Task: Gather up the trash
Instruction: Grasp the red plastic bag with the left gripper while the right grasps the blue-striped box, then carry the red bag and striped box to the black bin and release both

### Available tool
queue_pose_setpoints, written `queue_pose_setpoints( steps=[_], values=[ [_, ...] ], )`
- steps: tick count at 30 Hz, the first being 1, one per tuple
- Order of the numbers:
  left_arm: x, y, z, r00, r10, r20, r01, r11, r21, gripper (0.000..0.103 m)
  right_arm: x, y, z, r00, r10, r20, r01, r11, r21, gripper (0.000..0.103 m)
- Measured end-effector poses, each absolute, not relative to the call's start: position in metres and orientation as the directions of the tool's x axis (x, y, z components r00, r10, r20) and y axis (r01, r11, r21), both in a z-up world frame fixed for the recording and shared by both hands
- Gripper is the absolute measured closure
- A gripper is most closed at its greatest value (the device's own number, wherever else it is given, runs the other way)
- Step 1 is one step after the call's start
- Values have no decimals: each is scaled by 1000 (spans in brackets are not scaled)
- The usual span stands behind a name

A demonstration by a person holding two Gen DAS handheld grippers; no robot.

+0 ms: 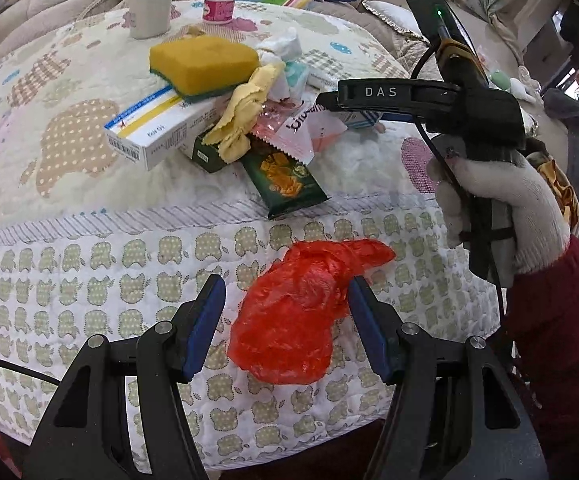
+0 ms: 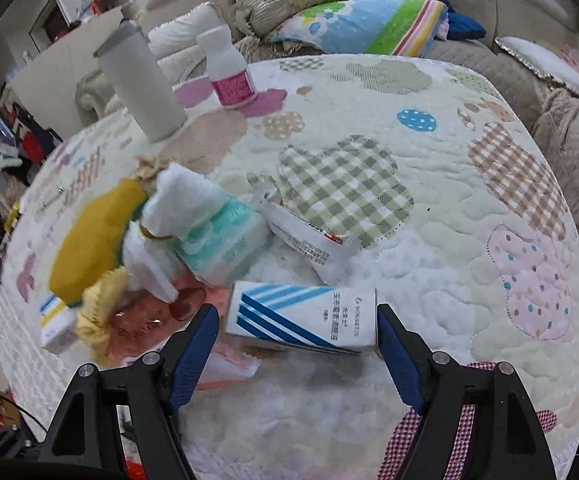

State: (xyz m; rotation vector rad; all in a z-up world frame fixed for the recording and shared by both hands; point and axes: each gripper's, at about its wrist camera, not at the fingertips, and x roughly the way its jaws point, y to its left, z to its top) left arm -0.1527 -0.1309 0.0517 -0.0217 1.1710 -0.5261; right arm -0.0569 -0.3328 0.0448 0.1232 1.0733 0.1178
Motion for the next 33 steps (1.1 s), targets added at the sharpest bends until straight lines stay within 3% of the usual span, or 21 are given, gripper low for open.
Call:
queue_pose_setpoints(
  steps=[9, 11, 14, 33],
  values=[
    [-143, -148, 40, 258, -445, -858, 420, 851, -315, 42, -66, -348, 46, 511, 210, -833, -43, 975, 219, 30],
    [-144, -153, 39, 225, -470, -854, 444, 829, -340, 63, -73, -350, 53, 533, 206, -821, -57, 976, 208, 30],
    [-146, -161, 43, 230, -455, -860, 470, 826, -312, 68, -84, -356, 62, 555, 205, -806, -60, 977, 207, 30],
    [-140, -197, 79, 303, -467, -831, 477, 829, -292, 70, -141, -410, 80, 601, 171, -781, -19, 980, 200, 30]
  ],
)
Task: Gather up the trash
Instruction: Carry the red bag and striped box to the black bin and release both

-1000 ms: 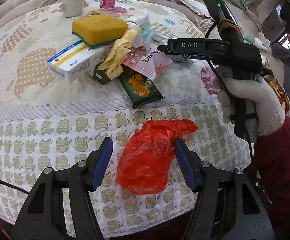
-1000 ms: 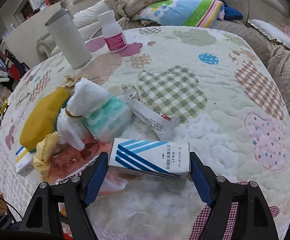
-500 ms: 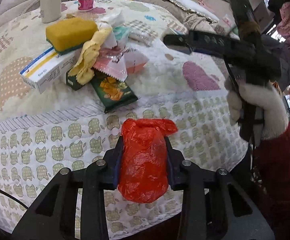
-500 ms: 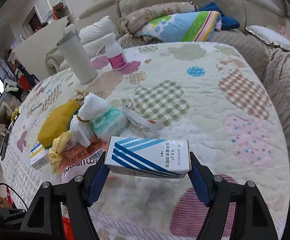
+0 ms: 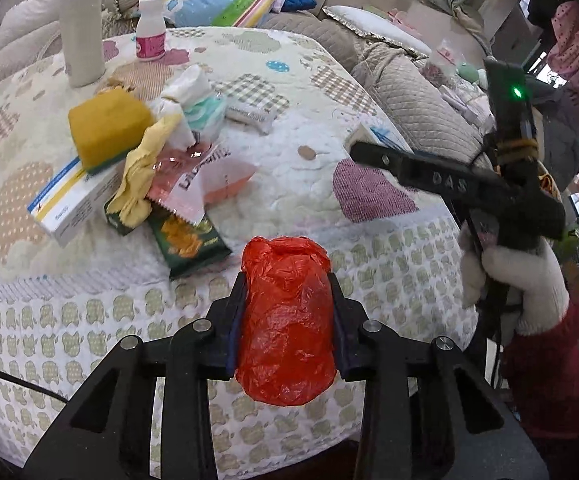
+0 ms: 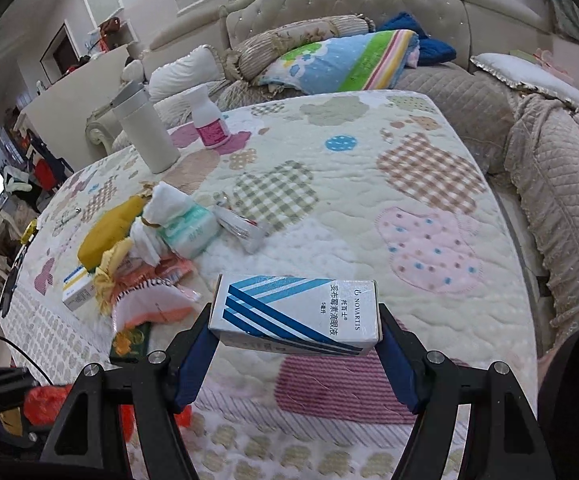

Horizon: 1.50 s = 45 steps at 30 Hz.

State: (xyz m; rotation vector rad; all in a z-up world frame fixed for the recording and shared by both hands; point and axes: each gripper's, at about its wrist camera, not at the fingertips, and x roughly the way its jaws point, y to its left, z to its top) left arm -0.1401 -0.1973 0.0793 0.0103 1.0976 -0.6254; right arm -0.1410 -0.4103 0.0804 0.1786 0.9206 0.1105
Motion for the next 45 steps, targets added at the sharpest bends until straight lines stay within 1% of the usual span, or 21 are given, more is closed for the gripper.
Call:
queue_pose_setpoints(
  steps=[10, 21, 34, 45],
  values=[
    [-127, -226, 85, 371, -424, -826, 459, 857, -234, 70, -157, -431, 81, 608, 152, -779, 8, 980, 198, 30],
    [-114, -238, 87, 411, -390, -824, 435, 878, -198, 70, -165, -444, 80, 609, 141, -780, 28, 980, 199, 30],
    [-112, -268, 97, 412, -429, -804, 450, 863, -230, 70, -183, -476, 85, 620, 102, -778, 80, 978, 192, 30],
    [-118, -312, 110, 396, -472, -787, 509, 827, -240, 70, -206, -512, 90, 633, 59, -772, 147, 970, 194, 30]
  ],
)
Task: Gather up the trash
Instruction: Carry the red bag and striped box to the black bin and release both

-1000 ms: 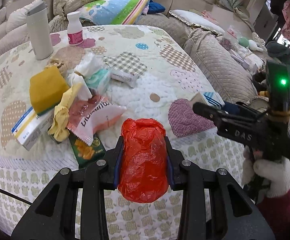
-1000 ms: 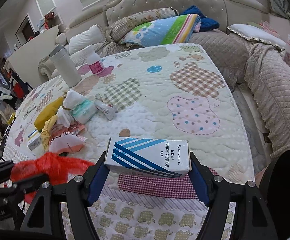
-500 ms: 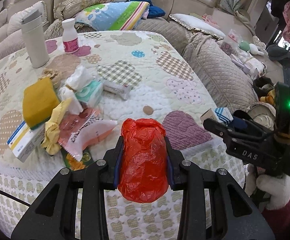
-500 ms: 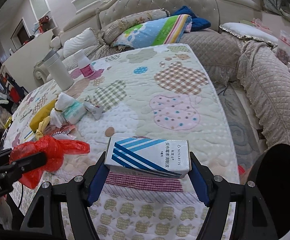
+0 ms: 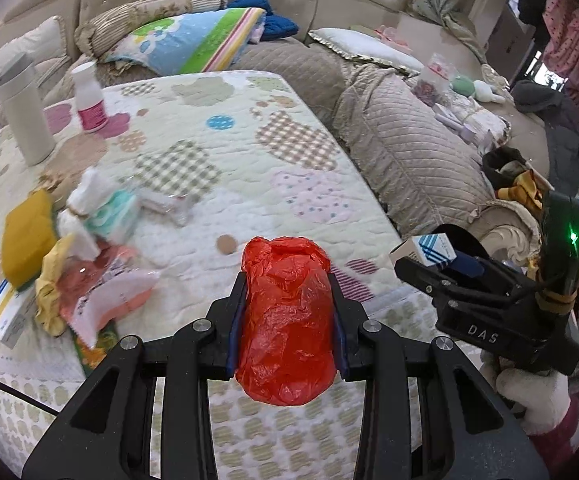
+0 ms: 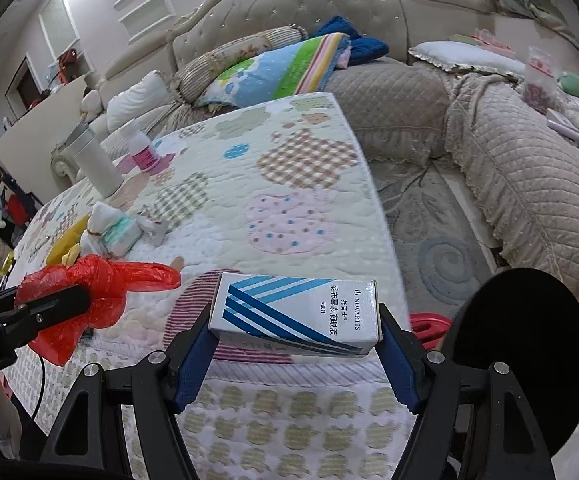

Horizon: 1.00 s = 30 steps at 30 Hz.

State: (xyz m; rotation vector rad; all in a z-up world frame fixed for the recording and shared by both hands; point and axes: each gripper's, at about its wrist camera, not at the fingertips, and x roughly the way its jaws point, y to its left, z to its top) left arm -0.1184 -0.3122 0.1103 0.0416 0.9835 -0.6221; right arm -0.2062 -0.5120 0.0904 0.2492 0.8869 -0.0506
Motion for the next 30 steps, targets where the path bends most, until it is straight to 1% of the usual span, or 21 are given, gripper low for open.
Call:
queue_pose_setpoints(
  steps=[13, 25, 30],
  values=[
    [-132, -392, 115, 343, -515, -786, 603, 762, -237, 70, -253, -583, 93, 632, -30, -774, 286, 938, 197, 30],
    [-142, -464, 106, 271, -546, -793, 677, 694, -246, 70, -293, -649, 79, 592, -112, -798, 428, 883, 194, 30],
    [-142, -488, 98, 213, -570, -793, 692, 661, -290, 70, -299, -669, 71, 568, -136, -811, 472, 861, 186, 30]
  ],
)
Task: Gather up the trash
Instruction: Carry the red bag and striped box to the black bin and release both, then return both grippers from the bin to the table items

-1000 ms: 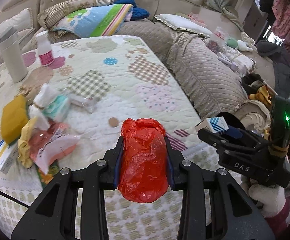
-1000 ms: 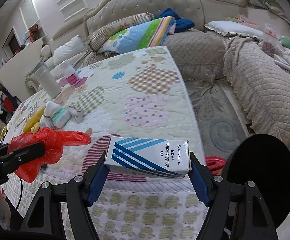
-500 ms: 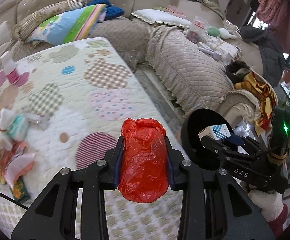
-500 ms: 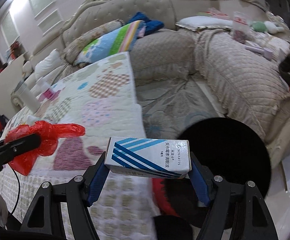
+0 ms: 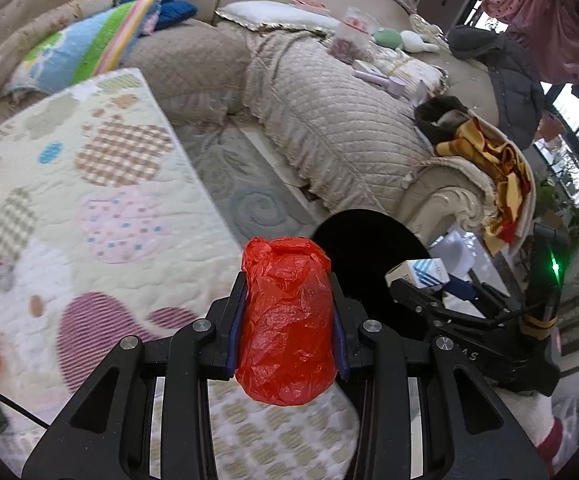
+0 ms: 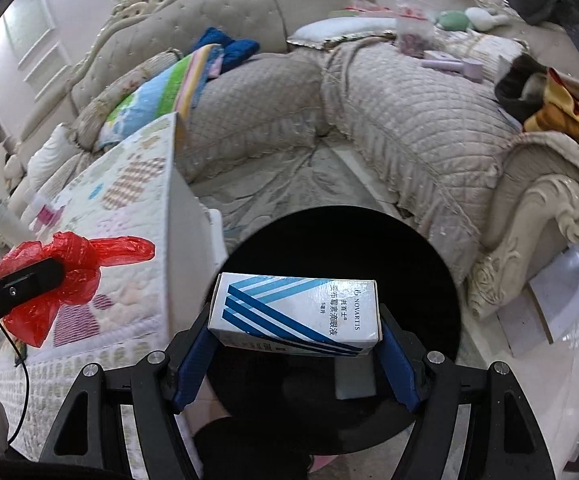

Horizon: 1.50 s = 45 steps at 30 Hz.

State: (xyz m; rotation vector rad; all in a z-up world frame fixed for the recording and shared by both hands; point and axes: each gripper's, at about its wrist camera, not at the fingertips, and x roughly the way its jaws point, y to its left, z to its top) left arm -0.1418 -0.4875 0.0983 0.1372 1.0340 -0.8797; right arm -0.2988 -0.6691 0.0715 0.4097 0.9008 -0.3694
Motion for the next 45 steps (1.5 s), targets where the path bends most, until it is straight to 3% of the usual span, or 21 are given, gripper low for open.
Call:
queue_pose_setpoints(
  steps=[12, 16, 18, 32, 45],
  values=[
    [-143, -534, 84, 64, -645, -761, 709, 566, -421, 67, -309, -691, 54, 535, -107, -838, 515, 828, 224, 30],
    [-141, -540, 80, 6, -684, -730, 683, 536, -496, 44, -311, -693, 47, 529, -73, -846, 508, 825, 247, 29],
    [-140, -541, 81, -3, -690, -723, 675, 533, -511, 43, -313, -692, 45, 527, -65, -847, 502, 828, 250, 29],
    [-138, -498, 86, 123, -614, -780, 681, 624, -383, 43, -304, -677, 48, 546, -31, -837, 468, 840, 274, 23],
    [-123, -393, 94, 302, -507, -807, 599, 760, -254, 43, -261, -603, 63, 569, 71, -819, 291, 915, 281, 23]
  ],
)
